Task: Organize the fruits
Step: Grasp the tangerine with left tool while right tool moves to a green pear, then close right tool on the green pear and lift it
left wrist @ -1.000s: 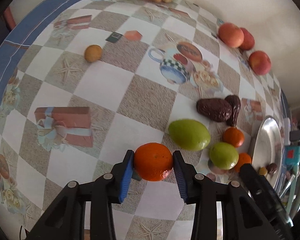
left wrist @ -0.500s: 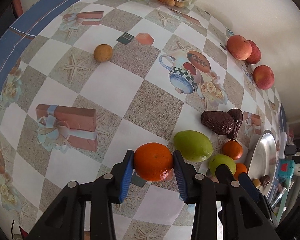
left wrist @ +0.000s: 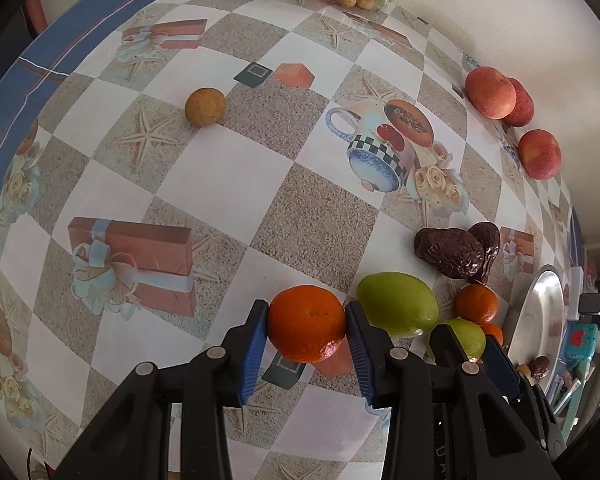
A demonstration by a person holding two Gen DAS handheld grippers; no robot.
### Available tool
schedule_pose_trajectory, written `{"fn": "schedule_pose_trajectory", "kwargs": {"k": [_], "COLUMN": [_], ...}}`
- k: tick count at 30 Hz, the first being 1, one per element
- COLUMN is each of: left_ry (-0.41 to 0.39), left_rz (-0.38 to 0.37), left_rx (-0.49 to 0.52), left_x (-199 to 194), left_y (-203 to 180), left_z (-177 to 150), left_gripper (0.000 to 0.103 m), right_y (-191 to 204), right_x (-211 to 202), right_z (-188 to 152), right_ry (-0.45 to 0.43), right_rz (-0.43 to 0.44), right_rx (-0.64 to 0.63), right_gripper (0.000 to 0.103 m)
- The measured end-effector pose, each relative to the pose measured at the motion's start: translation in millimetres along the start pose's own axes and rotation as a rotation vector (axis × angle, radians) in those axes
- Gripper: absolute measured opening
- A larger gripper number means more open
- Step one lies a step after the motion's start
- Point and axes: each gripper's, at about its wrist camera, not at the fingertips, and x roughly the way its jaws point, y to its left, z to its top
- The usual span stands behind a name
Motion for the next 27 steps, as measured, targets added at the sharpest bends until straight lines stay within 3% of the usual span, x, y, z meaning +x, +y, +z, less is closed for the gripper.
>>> {"fn": "schedule_pose_trajectory", "kwargs": {"k": [8,14,17,27], "left_ry": [-0.009,-0.030,-0.041,-0.061], "left_rz": [0.010,-0.007,-0.014,-0.029], "left_rx": [-0.002,-0.016,-0.015,0.007], "left_x": [0,-8,-12,-20], "left_y": [1,5,5,-6], "left_z": [1,3,3,-3], "left_gripper": [0.042,0.042,0.042,0.042], "right_y": [-1,-20,-27,-52], "right_x": [-1,-4,-11,-39], "right_z": [0,-3,-4,-4], "right_ry": [0.008,0.044,0.034,-0.041], "right_rz": [-0.005,0.187,0.234,0.240], "right_rx": [-0.007,0.131,0.172,0.181], "right_gripper": [0.051,0.051,0.051,0.051]}}
